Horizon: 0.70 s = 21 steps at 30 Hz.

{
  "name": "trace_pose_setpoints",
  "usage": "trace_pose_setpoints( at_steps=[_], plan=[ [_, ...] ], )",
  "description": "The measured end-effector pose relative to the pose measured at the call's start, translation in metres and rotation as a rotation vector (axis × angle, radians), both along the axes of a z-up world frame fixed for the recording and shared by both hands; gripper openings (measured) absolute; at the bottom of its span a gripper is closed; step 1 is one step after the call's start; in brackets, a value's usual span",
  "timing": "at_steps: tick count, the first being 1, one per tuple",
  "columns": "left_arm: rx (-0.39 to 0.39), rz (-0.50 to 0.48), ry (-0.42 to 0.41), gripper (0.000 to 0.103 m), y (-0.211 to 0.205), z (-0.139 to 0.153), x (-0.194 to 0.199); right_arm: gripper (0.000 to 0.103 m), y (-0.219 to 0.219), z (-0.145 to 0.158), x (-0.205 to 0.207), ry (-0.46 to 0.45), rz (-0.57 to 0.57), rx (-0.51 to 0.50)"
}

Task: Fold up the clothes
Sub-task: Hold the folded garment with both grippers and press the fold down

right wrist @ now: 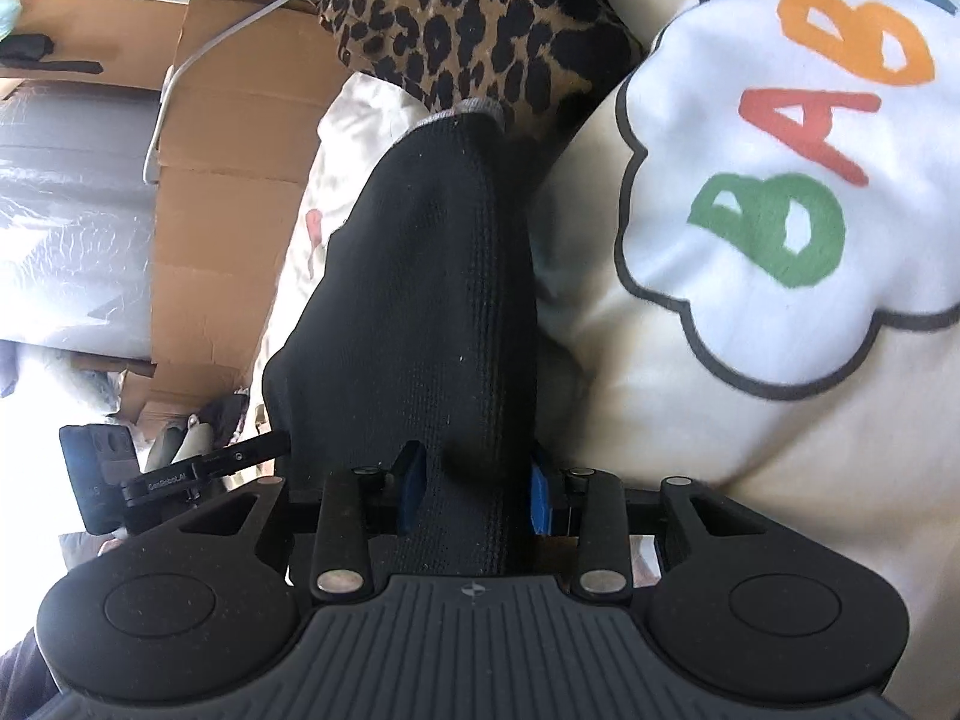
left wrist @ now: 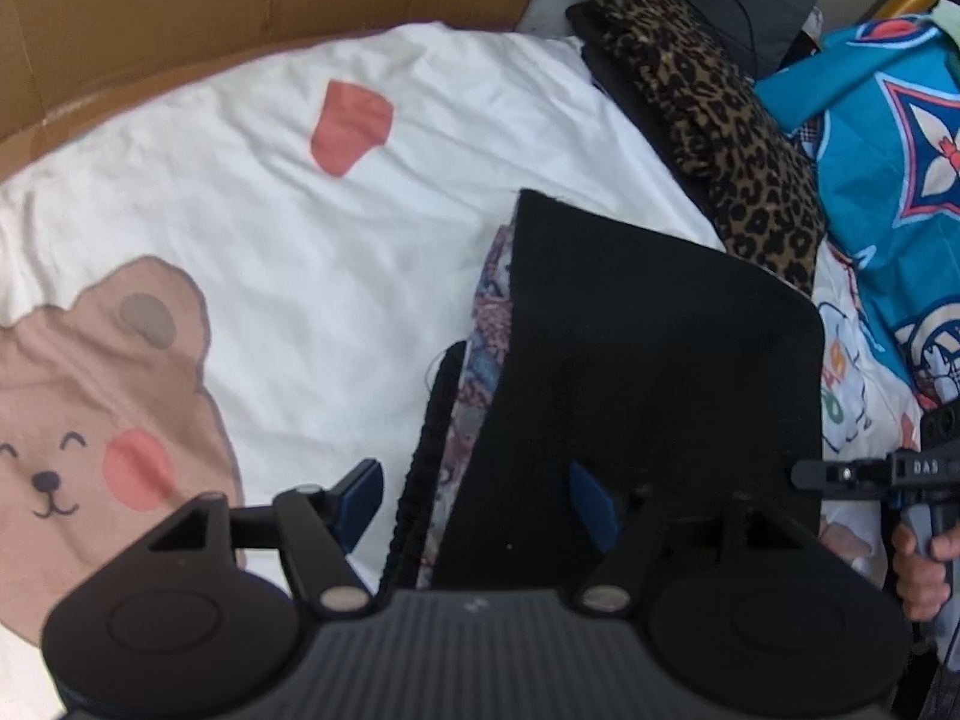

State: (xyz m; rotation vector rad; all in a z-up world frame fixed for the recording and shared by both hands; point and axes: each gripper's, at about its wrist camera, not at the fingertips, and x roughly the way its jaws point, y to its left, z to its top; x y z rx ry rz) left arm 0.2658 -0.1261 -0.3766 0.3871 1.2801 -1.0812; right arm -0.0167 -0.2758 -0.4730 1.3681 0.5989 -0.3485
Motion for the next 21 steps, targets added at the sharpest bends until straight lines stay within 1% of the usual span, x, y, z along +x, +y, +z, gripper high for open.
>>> trace_pose_setpoints(
  at_steps=[1, 3, 4, 5, 7, 8, 9, 11, 12, 13, 15, 16, 17, 18, 20, 21],
  plan=[
    [-0.004, 0.003, 0.009, 0.072, 0.000, -0.002, 0.001, 0.012, 0.000, 0.001, 0.000, 0.002, -0.001, 0.001],
    [-0.016, 0.003, 0.025, 0.072, 0.000, -0.006, 0.003, 0.008, 0.001, 0.004, 0.000, -0.007, -0.005, -0.004],
    [-0.025, -0.002, 0.033, 0.072, -0.001, -0.007, 0.003, 0.008, 0.002, 0.006, -0.001, -0.015, -0.008, -0.004],
    [-0.034, -0.008, 0.040, 0.066, -0.001, -0.007, 0.004, 0.008, 0.002, 0.007, -0.002, -0.025, -0.012, -0.003],
    [-0.061, -0.044, 0.036, 0.051, -0.001, -0.006, 0.005, 0.008, 0.002, 0.010, -0.002, -0.045, -0.024, 0.003],
    [-0.068, -0.056, 0.048, 0.047, 0.000, -0.006, 0.007, 0.008, 0.003, 0.011, -0.001, -0.055, -0.025, 0.002],
    [-0.073, -0.064, 0.066, 0.044, 0.001, -0.006, 0.011, 0.011, 0.004, 0.012, -0.001, -0.063, -0.024, -0.003],
    [-0.072, -0.063, 0.095, 0.043, 0.002, -0.006, 0.018, 0.016, 0.006, 0.013, 0.000, -0.076, -0.018, -0.009],
    [-0.071, -0.061, 0.109, 0.046, 0.003, -0.006, 0.022, 0.034, 0.006, 0.013, 0.002, -0.076, -0.014, -0.005],
    [-0.067, -0.059, 0.117, 0.049, 0.003, -0.005, 0.024, 0.045, 0.008, 0.011, 0.003, -0.075, -0.015, -0.003],
    [-0.064, -0.063, 0.120, 0.063, 0.003, -0.004, 0.027, 0.045, 0.009, 0.006, 0.004, -0.065, -0.021, 0.012],
    [-0.067, -0.062, 0.128, 0.067, 0.002, -0.005, 0.028, 0.044, 0.009, 0.003, 0.005, -0.061, -0.023, 0.026],
    [-0.065, -0.057, 0.143, 0.075, 0.001, -0.007, 0.029, 0.044, 0.010, 0.000, 0.006, -0.058, -0.025, 0.041],
    [-0.055, -0.054, 0.168, 0.079, 0.000, -0.012, 0.030, 0.044, 0.010, -0.002, 0.007, -0.057, -0.023, 0.048],
    [-0.027, -0.056, 0.214, 0.079, -0.003, -0.023, 0.031, 0.040, 0.011, -0.004, 0.010, -0.057, -0.015, 0.049],
    [-0.024, -0.065, 0.216, 0.080, -0.004, -0.026, 0.029, 0.028, 0.011, -0.003, 0.011, -0.058, -0.015, 0.048]
  ],
)
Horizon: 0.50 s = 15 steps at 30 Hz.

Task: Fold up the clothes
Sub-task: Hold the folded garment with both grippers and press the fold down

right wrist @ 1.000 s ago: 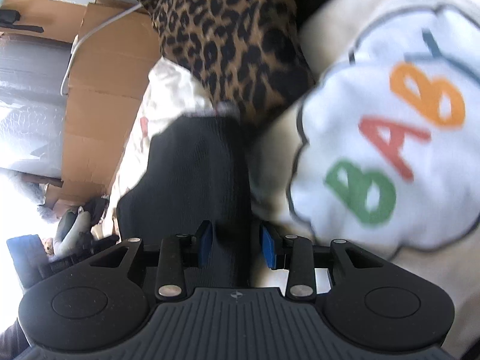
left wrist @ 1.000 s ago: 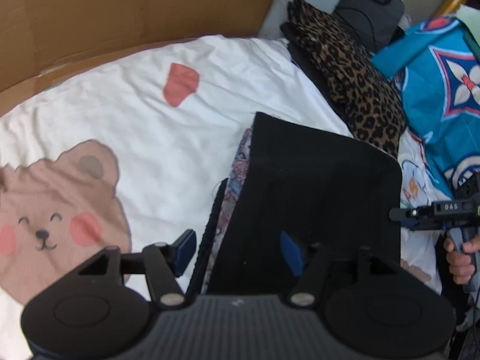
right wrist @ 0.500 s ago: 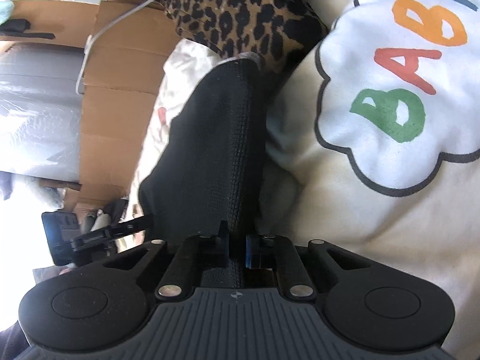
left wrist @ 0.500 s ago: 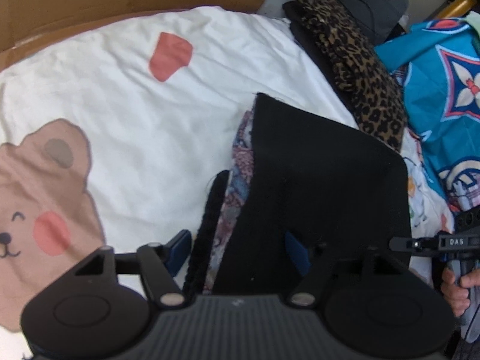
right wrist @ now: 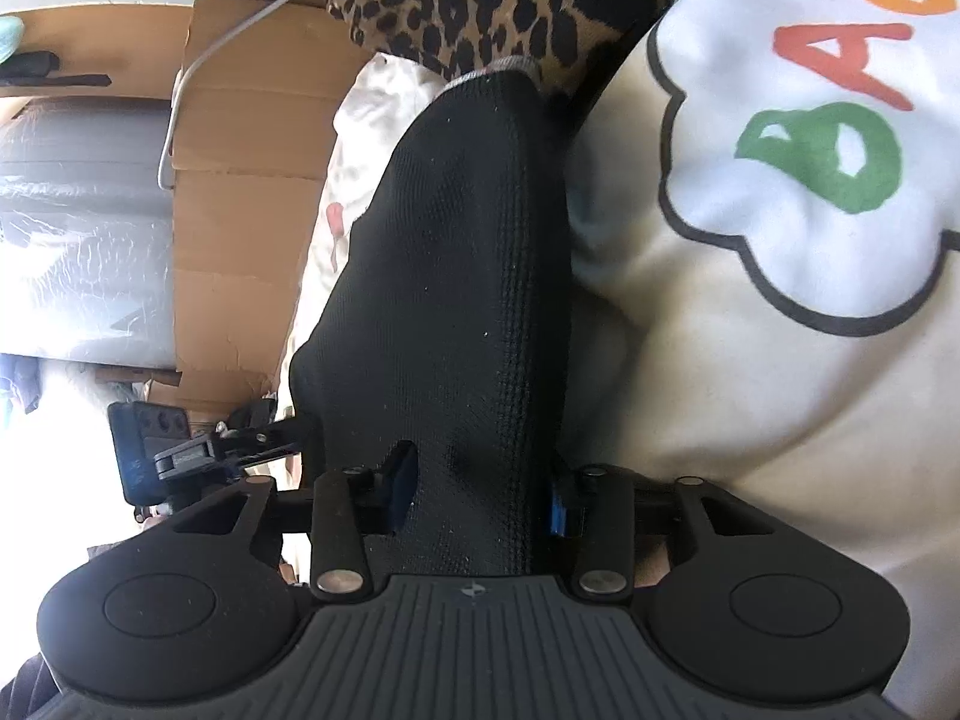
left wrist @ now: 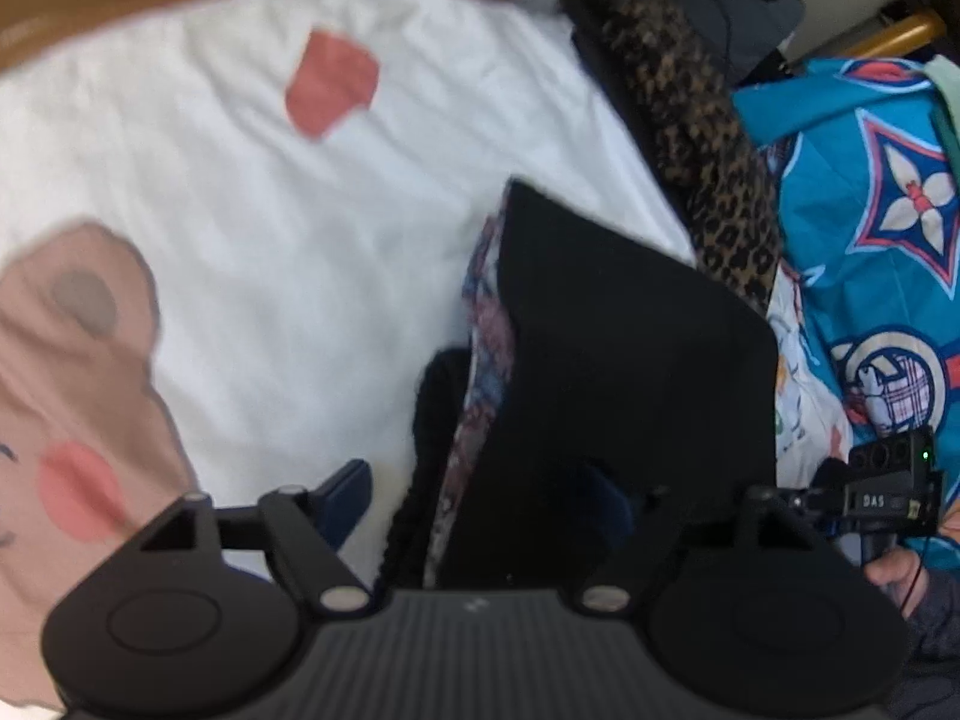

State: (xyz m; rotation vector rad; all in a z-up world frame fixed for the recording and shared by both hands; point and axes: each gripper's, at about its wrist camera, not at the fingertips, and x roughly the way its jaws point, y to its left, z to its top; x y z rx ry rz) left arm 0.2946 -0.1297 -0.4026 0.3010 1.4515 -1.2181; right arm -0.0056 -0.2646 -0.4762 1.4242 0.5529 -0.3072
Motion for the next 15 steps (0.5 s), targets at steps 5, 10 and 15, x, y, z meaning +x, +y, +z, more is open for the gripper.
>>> trace_pose_setpoints(
  at_steps=[5, 10, 15],
  plan=[
    [-0.057, -0.011, 0.027, 0.064, -0.005, -0.003, -0.003, 0.009, 0.003, 0.005, -0.001, -0.020, -0.014, -0.004],
    [-0.051, -0.035, 0.034, 0.054, -0.010, -0.003, 0.003, 0.015, 0.006, 0.013, 0.004, -0.022, -0.028, -0.001],
    [0.009, -0.028, 0.025, 0.081, -0.023, -0.005, -0.004, 0.020, 0.005, 0.005, 0.004, 0.017, -0.050, 0.022]
  ],
)
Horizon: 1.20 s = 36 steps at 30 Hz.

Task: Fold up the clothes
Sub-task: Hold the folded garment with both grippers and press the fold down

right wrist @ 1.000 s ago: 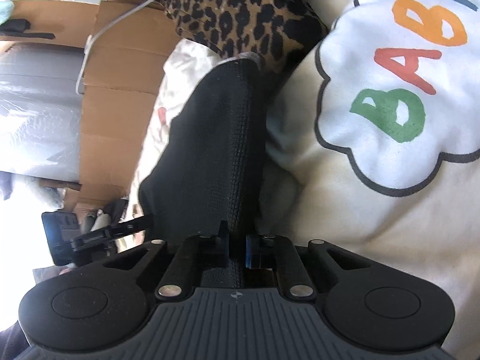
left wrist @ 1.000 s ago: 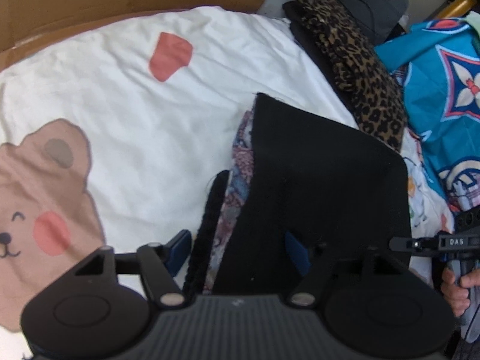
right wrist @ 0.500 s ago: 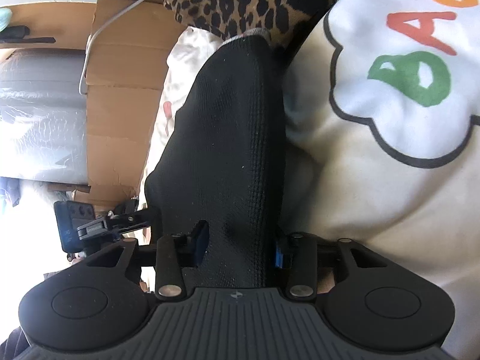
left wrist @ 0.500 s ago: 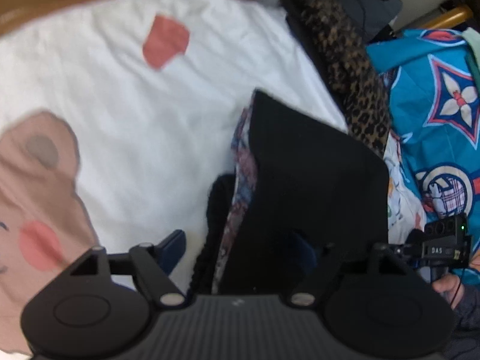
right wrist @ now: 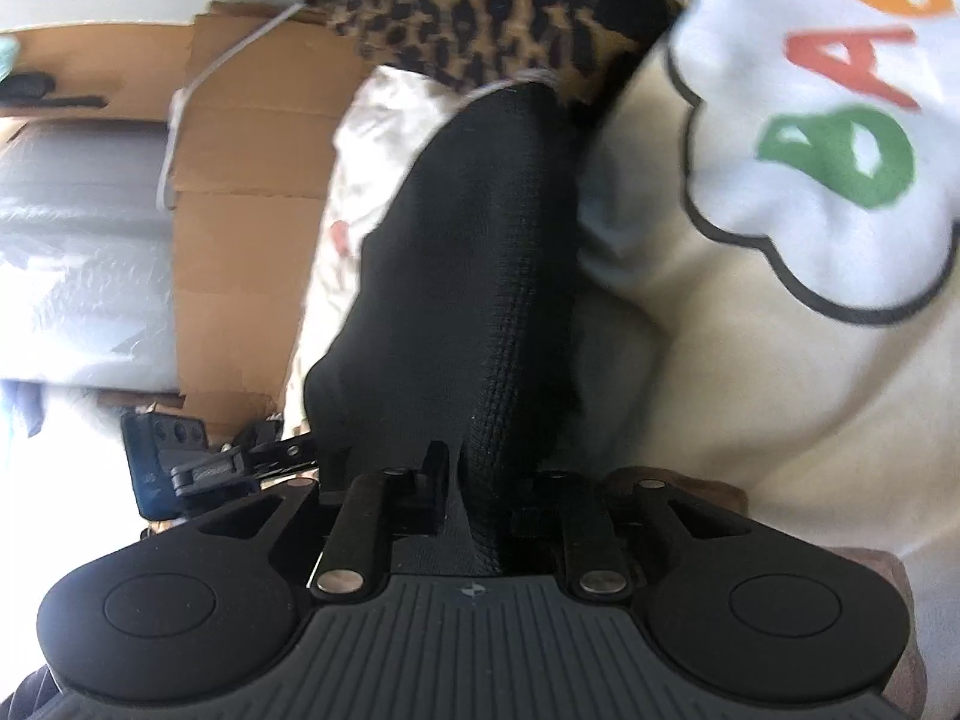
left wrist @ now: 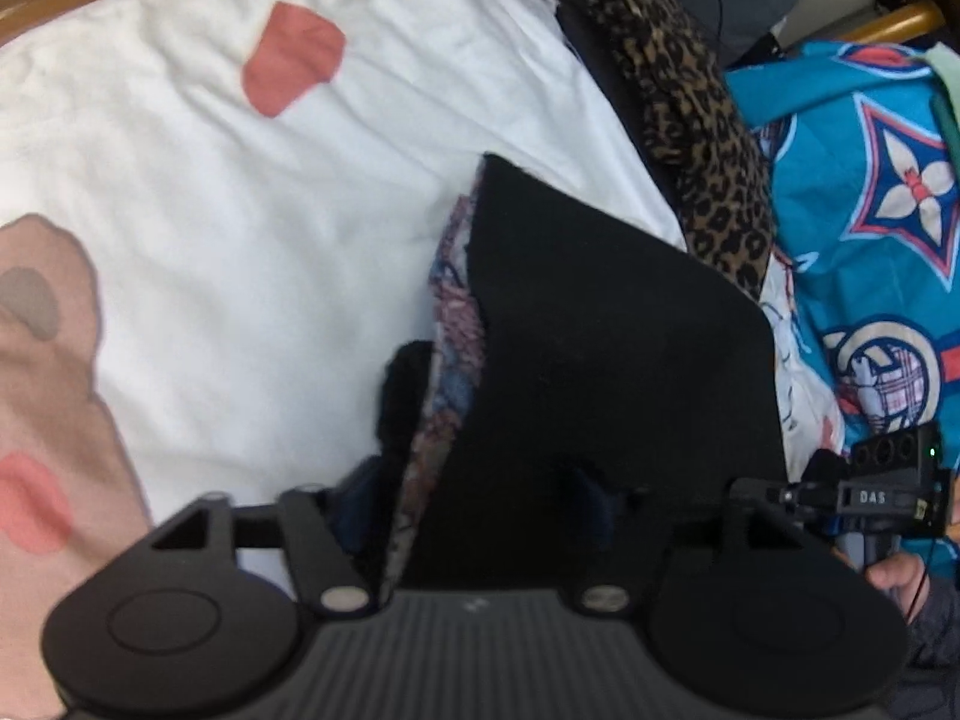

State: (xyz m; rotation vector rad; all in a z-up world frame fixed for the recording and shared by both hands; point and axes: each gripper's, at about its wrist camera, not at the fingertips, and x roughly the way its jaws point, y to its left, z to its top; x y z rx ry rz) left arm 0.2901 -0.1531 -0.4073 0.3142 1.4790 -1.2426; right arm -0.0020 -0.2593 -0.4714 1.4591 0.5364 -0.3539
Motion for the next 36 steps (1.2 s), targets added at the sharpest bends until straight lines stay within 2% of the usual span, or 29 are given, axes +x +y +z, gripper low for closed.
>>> trace_pose_setpoints(
  at_steps=[2, 3, 5, 7, 9, 13, 16, 19, 24, 25, 27, 33, 36],
  plan=[
    [0.017, 0.031, 0.012, 0.084, -0.004, -0.002, -0.003, 0.020, 0.000, -0.003, 0.003, 0.016, 0.017, -0.006],
    [0.024, 0.032, 0.011, 0.083, -0.007, -0.002, -0.004, 0.020, -0.001, -0.003, 0.004, 0.017, 0.020, -0.003],
    [0.039, 0.007, -0.014, 0.075, -0.012, 0.000, -0.008, 0.020, -0.001, -0.003, 0.005, 0.009, 0.017, 0.008],
    [0.054, -0.004, -0.037, 0.061, -0.014, 0.002, -0.008, 0.009, 0.000, -0.002, 0.005, 0.008, 0.018, 0.009],
    [0.062, -0.010, -0.067, 0.048, -0.015, 0.005, -0.009, 0.009, 0.001, 0.000, 0.005, 0.009, 0.019, 0.010],
    [0.068, -0.023, -0.129, 0.041, -0.019, 0.011, -0.017, 0.009, -0.003, 0.010, 0.003, 0.006, 0.018, 0.007],
    [0.081, -0.021, -0.134, 0.039, -0.020, 0.015, -0.017, 0.009, -0.002, 0.018, 0.005, 0.005, 0.034, -0.013],
    [0.095, -0.026, -0.138, 0.041, -0.023, 0.018, -0.015, 0.013, -0.003, 0.014, 0.005, 0.010, 0.031, -0.003],
    [0.115, -0.031, -0.149, 0.065, -0.028, 0.010, -0.013, 0.015, -0.005, 0.001, -0.002, 0.018, 0.023, 0.023],
    [0.112, -0.024, -0.136, 0.066, -0.027, 0.008, -0.011, 0.021, -0.005, -0.001, -0.004, 0.019, 0.023, 0.026],
    [0.103, -0.006, -0.104, 0.067, -0.025, 0.004, -0.006, 0.026, -0.004, -0.003, -0.004, 0.020, 0.022, 0.017],
    [0.082, -0.028, -0.048, 0.074, -0.027, -0.001, 0.002, 0.026, -0.003, -0.011, -0.004, -0.010, 0.001, 0.018],
    [0.070, -0.050, -0.043, 0.075, -0.031, -0.002, 0.000, 0.026, -0.004, -0.013, -0.005, -0.025, -0.033, 0.065]
  ],
)
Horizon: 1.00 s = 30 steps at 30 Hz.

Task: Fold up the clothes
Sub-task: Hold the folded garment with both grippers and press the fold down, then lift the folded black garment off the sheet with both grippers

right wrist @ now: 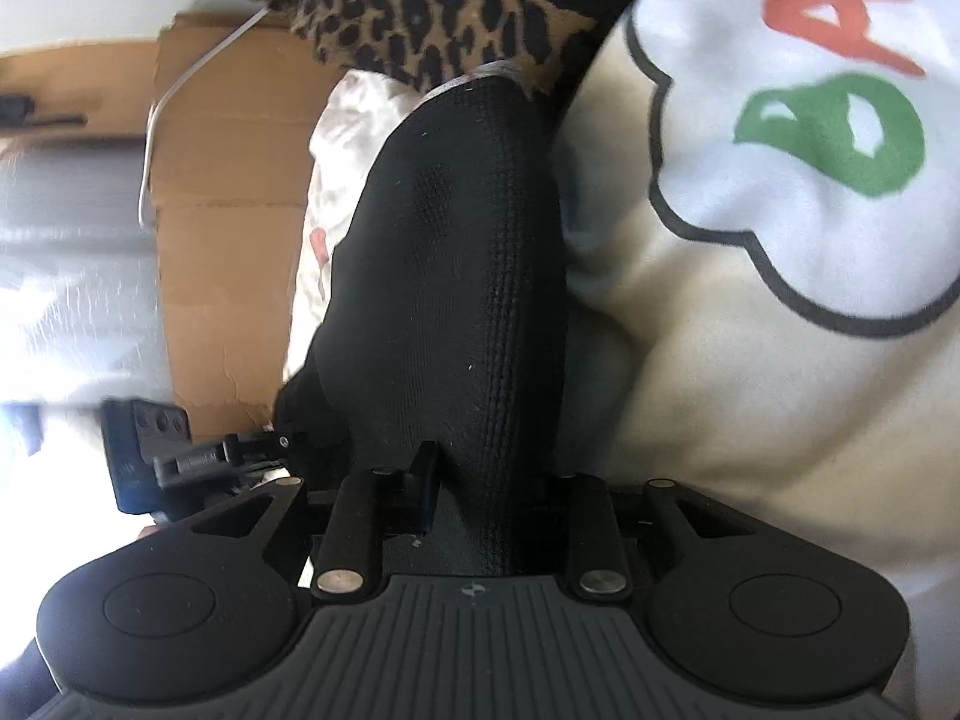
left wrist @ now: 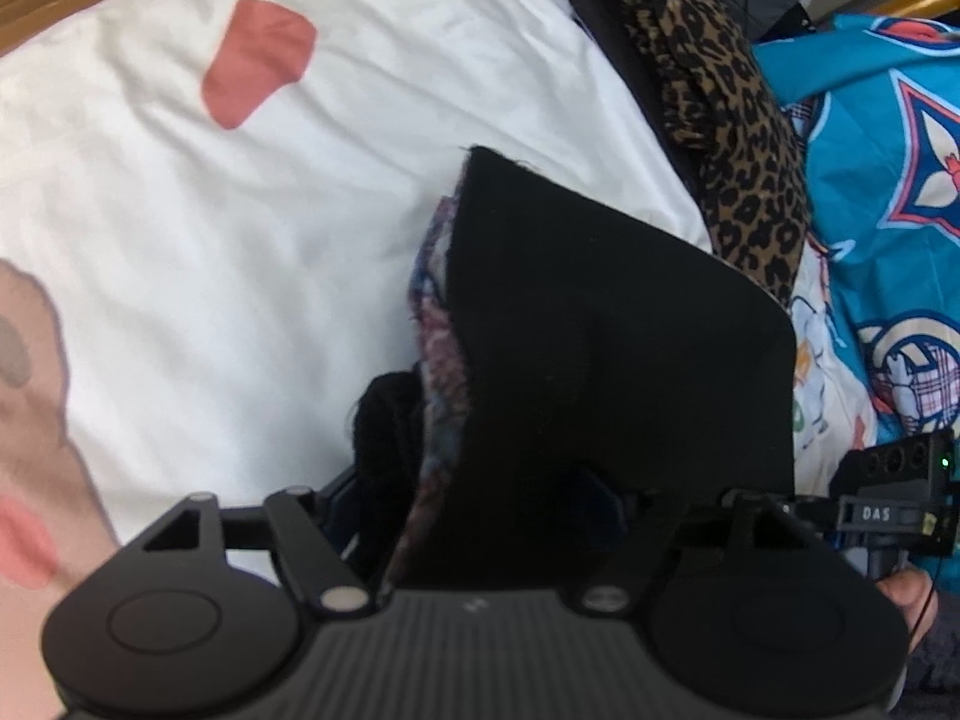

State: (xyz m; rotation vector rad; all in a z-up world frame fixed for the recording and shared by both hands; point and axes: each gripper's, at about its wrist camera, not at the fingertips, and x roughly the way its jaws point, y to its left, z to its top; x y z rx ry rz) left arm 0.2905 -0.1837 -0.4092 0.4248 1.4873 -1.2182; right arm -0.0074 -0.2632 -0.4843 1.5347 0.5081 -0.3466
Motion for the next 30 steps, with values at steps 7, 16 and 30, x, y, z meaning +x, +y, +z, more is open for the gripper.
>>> trace_pose_setpoints(
  at_steps=[7, 16, 30],
  plan=[
    [-0.050, -0.056, -0.042, 0.036, 0.001, 0.010, -0.005, 0.010, 0.003, 0.011, 0.003, 0.014, 0.006, -0.040],
    [-0.089, 0.001, -0.132, 0.032, 0.016, 0.052, -0.023, 0.009, 0.003, 0.066, 0.009, 0.091, 0.080, -0.126],
    [-0.121, 0.164, -0.251, 0.031, 0.062, 0.144, -0.056, 0.008, 0.017, 0.175, 0.023, 0.124, 0.219, -0.327]
  ],
)
